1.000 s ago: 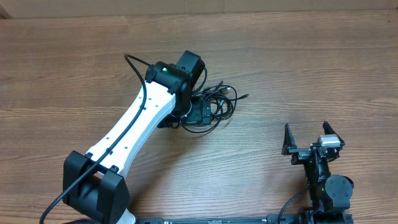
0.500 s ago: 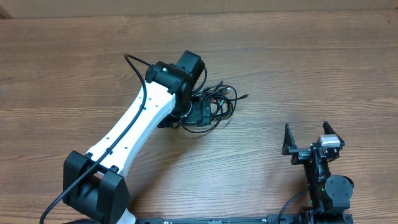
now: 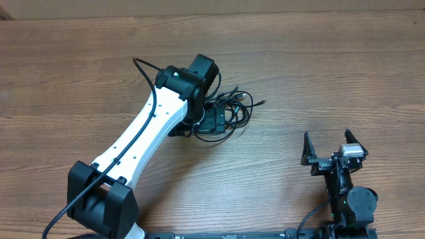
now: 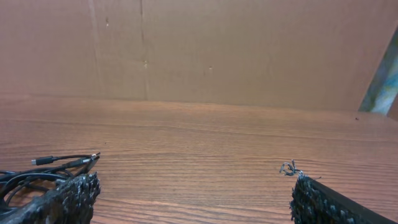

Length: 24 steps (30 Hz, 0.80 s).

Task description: Untangle cables

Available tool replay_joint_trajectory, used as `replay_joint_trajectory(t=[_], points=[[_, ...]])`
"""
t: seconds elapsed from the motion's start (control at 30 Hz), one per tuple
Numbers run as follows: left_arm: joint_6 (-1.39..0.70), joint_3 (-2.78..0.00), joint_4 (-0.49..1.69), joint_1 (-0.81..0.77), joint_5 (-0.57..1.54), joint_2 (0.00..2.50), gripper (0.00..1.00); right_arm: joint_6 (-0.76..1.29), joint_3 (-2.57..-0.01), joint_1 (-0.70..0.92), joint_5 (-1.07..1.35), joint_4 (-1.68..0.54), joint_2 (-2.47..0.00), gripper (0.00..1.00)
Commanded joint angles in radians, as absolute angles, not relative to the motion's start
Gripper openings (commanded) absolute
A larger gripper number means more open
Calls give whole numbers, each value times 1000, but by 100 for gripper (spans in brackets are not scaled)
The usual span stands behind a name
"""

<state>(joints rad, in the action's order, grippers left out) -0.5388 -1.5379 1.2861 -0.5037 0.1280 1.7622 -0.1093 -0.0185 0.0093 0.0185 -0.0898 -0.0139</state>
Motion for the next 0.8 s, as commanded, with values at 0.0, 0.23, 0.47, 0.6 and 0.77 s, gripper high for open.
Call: replay_joint_trajectory(t=[0.0,0.23,0.47,0.6,0.77], points=[[-520,-1528,1285,-506,131,1762,100,-113,-8,18,9,-84,-3,100],[-519,-1528,1285,-506,131,1762,100,-113,-8,18,9,-84,-3,100],[-520,-1528,1266,-506,131,1762,100,-113,-8,18,9,-84,-3,100],[-521,-1528,1211,-504,121,1762,100,-113,-8,18,9,-84,-3,100],[-606,-1526,1171,-504,-23,1763,100,-113,-8,18,9,-84,-3,100]])
